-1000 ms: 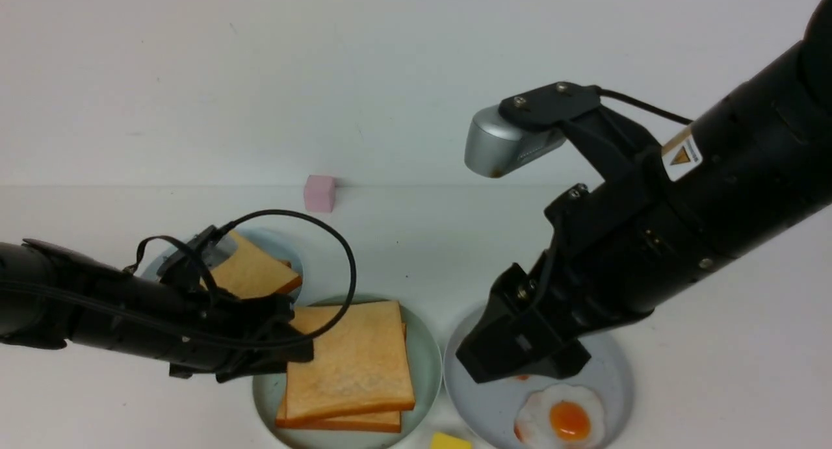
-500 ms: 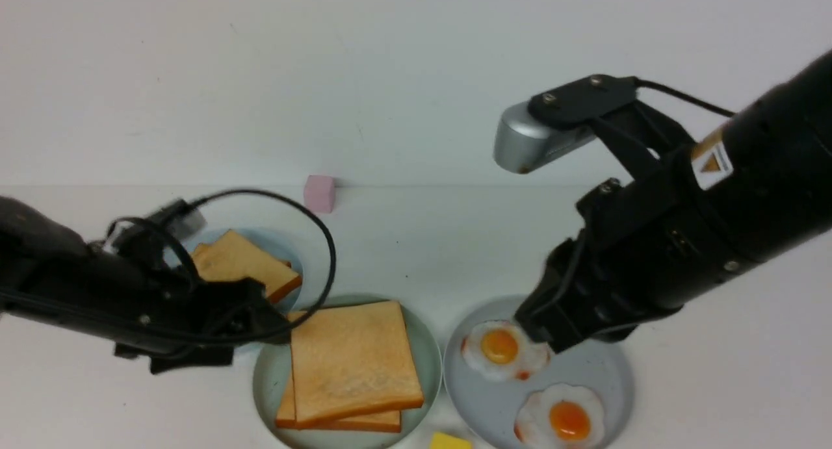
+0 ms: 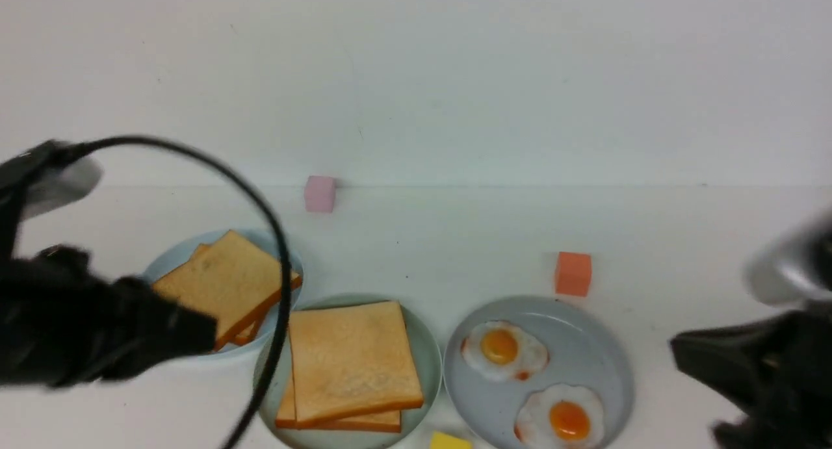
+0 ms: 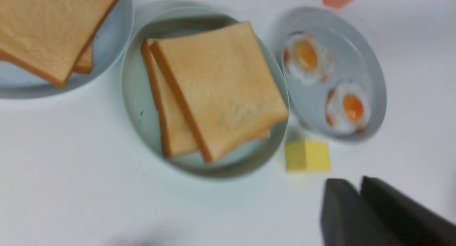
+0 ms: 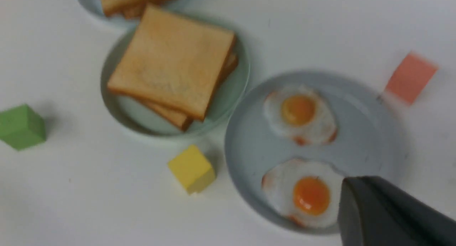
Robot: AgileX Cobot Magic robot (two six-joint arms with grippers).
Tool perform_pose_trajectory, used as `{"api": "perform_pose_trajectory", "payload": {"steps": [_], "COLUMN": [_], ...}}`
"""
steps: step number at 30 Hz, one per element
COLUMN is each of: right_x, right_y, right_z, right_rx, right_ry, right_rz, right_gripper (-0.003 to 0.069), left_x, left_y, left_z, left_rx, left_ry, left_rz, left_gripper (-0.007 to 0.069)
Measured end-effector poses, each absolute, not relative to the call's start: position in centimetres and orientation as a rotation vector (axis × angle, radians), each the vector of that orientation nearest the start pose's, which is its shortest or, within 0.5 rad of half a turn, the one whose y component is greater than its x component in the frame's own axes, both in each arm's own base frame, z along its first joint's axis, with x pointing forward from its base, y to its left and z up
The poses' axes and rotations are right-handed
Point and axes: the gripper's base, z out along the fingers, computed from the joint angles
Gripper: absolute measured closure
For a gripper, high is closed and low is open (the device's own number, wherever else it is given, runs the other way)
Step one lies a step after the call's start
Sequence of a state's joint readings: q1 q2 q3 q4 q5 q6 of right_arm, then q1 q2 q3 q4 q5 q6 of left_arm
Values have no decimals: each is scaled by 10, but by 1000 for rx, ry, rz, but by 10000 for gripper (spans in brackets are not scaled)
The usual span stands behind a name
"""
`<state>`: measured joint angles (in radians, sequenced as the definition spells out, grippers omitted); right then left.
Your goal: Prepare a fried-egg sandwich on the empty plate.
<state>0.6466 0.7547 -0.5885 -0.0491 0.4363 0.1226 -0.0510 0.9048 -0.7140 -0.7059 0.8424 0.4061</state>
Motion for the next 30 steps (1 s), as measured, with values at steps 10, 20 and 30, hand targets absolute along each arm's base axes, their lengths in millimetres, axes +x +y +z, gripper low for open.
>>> {"api": "perform_pose_trajectory", "payload": {"steps": [10,20,30], "right_x": [68,59,59], "right_y": [50,43,43], "right_z": [279,261,260], "right_rx": [-481,-462,-463], "right_ry": [1703,1700,1706], "right_rz": [522,541,540], "right_gripper": [665,662,658], "left_x": [60,21,19], "left_y": [-36,-27,-26], "left_z": [284,303,304], "left_rx": [308,292,288], "left_ry": [2376,2001,1968], "left_rz": [-441,-288,-271], "left_gripper": [638,638,638]}}
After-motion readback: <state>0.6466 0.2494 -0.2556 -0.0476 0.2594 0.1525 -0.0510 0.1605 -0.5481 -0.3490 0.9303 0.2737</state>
